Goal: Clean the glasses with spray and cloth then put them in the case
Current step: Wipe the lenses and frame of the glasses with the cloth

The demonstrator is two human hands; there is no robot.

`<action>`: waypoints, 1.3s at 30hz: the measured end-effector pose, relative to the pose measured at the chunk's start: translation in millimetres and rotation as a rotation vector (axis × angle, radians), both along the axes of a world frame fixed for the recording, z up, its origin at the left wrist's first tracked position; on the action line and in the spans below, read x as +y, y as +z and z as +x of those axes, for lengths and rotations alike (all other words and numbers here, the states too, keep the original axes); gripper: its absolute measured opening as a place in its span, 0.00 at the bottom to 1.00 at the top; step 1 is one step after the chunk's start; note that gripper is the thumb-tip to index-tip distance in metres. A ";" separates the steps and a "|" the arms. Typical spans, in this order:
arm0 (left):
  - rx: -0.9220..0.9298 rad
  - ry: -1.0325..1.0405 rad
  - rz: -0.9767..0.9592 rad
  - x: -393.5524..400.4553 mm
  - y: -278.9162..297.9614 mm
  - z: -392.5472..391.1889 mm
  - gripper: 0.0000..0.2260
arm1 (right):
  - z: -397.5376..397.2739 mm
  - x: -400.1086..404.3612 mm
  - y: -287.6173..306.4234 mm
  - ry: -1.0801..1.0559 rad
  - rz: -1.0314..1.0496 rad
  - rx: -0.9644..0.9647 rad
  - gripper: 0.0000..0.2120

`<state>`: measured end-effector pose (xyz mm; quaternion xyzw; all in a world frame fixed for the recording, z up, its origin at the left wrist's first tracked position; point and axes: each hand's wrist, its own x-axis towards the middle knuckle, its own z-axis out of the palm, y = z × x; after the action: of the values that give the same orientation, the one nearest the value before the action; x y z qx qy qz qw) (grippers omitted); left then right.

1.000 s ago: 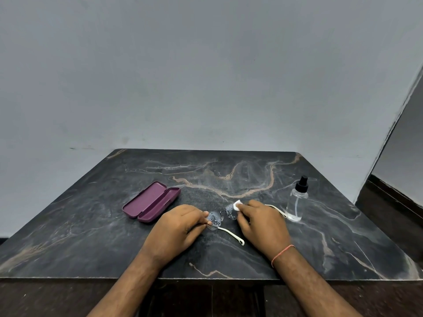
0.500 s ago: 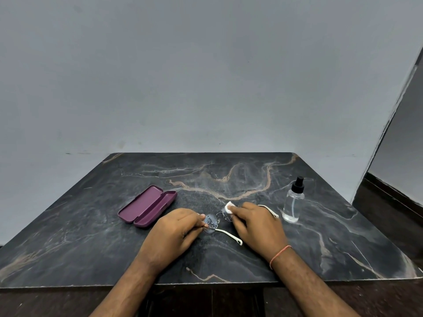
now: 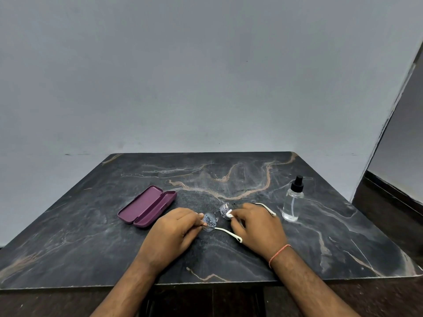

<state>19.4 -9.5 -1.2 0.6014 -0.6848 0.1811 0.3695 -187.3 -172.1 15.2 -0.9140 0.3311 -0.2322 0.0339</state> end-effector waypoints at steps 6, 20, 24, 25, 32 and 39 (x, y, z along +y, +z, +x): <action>0.003 0.004 -0.010 0.2 0.7 0.3 0.03 | -2.8 2.9 2.5 0.063 0.055 -0.044 0.14; 0.048 -0.004 0.011 2.5 4.4 -3.4 0.09 | 3.9 -6.4 -6.0 -0.073 -0.057 0.005 0.16; 0.051 -0.005 0.014 2.8 4.2 -3.2 0.09 | 2.9 -7.1 -6.4 -0.031 -0.080 -0.014 0.15; 0.049 -0.004 0.015 2.7 4.3 -3.2 0.10 | 2.2 -6.5 -5.5 -0.008 -0.072 -0.004 0.15; 0.034 0.008 0.009 2.6 4.3 -3.0 0.04 | -0.4 -1.3 0.3 -0.001 -0.025 -0.006 0.15; 0.027 0.002 -0.012 2.4 5.1 -4.2 0.05 | 0.0 -3.3 0.3 0.029 0.010 0.000 0.17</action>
<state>15.2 -7.1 3.9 0.6022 -0.6781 0.1775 0.3821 -187.2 -175.4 15.5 -0.9185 0.3190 -0.2300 0.0420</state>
